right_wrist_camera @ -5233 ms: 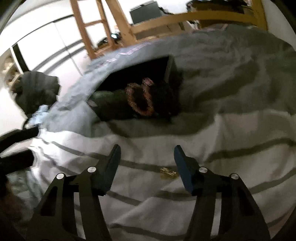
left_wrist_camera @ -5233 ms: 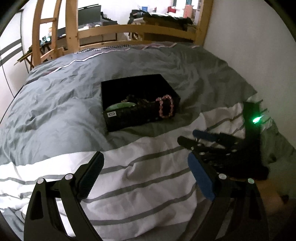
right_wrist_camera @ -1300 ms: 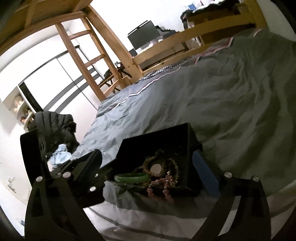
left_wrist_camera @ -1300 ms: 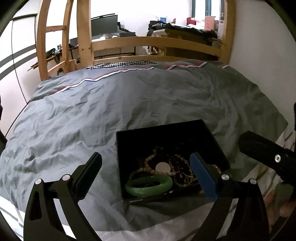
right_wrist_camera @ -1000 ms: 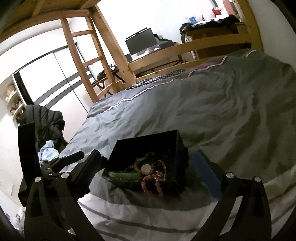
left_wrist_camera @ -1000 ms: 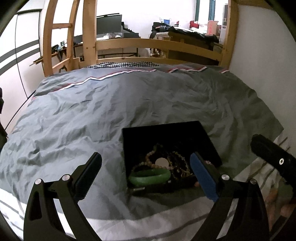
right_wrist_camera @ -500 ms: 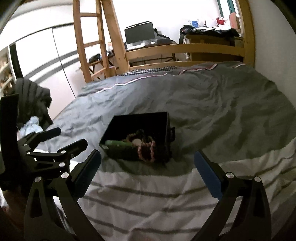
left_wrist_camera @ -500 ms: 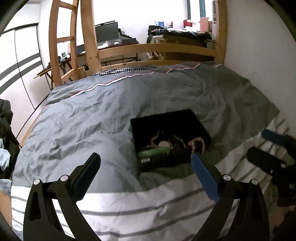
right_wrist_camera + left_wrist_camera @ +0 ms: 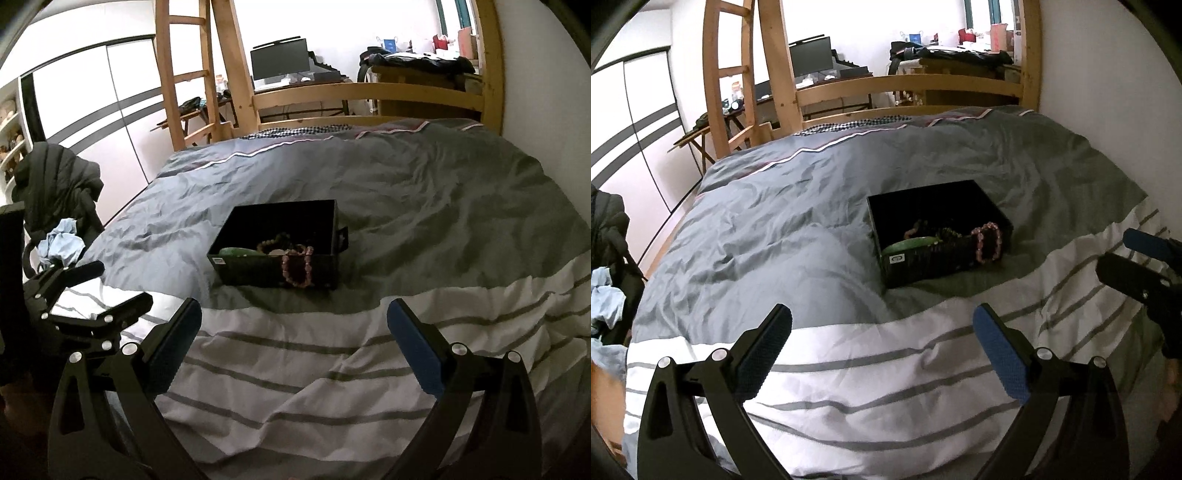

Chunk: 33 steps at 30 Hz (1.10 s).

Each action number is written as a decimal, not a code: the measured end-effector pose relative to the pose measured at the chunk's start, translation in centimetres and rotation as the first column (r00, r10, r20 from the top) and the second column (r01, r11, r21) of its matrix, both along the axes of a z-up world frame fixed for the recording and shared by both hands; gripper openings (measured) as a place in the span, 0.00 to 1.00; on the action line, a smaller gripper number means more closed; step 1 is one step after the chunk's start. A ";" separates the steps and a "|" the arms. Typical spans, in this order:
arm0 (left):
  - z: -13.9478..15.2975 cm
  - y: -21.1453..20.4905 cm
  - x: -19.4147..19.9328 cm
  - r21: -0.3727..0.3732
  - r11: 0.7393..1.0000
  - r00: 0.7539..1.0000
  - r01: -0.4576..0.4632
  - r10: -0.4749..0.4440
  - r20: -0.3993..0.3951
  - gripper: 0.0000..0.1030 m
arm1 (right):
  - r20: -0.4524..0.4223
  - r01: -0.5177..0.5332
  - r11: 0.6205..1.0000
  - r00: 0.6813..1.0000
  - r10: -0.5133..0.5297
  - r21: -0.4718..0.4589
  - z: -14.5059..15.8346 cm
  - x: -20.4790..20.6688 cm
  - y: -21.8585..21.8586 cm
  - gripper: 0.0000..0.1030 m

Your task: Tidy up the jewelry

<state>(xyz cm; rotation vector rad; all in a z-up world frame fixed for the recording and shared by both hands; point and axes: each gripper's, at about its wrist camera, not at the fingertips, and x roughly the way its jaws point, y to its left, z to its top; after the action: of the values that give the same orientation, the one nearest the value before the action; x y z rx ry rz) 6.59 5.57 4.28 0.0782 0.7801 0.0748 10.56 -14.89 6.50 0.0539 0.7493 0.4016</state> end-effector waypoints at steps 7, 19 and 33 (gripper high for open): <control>-0.6 0.2 1.2 -0.022 1.000 1.000 -0.005 0.005 -0.018 0.94 | 0.011 -0.007 1.000 1.000 0.007 -0.003 0.3 -0.3 0.3 0.96; -1.5 -0.5 1.8 -0.064 0.997 0.997 0.050 -0.054 -0.056 0.94 | -0.021 -0.004 1.000 1.000 0.004 0.008 -0.7 0.4 0.3 0.96; -1.4 -0.3 1.9 -0.035 0.999 0.999 0.011 -0.013 -0.047 0.94 | -0.013 0.012 0.999 1.000 -0.011 0.033 -0.4 0.4 -0.4 0.96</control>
<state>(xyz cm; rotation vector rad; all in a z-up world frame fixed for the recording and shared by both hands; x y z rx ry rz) 8.52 5.27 2.88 0.0521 0.8273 0.0483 10.96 -15.29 6.11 0.0917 0.7543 0.4028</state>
